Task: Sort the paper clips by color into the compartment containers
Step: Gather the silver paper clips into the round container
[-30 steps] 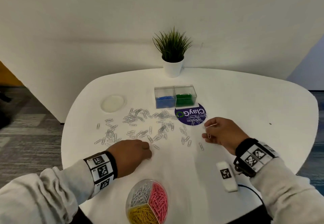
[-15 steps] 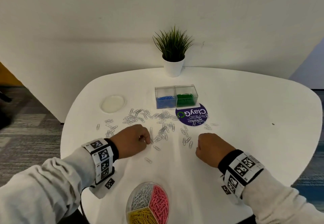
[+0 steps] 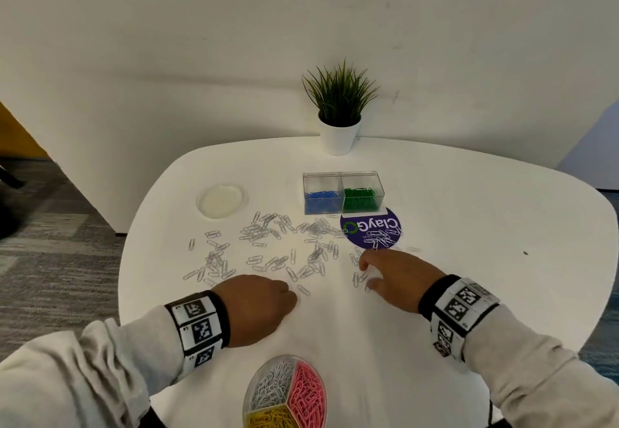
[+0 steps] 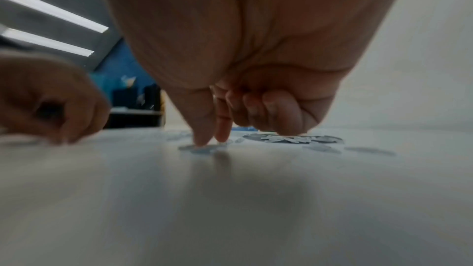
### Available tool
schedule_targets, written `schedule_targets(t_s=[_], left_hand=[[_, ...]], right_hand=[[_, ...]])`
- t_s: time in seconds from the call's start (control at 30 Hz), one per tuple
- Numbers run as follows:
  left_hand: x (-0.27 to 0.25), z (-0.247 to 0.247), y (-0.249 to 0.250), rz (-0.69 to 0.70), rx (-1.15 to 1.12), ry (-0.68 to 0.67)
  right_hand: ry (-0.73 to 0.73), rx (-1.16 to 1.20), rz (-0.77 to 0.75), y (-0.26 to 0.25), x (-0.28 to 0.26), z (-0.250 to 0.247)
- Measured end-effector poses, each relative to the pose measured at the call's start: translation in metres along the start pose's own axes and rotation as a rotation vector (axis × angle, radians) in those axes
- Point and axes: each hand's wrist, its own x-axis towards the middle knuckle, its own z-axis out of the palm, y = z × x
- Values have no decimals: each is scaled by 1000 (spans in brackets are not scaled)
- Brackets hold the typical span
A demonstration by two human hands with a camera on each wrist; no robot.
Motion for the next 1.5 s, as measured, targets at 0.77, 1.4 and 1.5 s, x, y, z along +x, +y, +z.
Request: schedule_targets(t_s=[0.77, 1.4, 1.5], left_hand=[[50, -13, -15, -37, -91, 57], [-20, -20, -46, -515, -1231, 56], [-29, -16, -33, -318, -610, -24]], right_hand=[[181, 1974, 216, 29, -6, -20], [34, -237, 21, 1, 13, -6], [82, 12, 121, -3, 12, -9]])
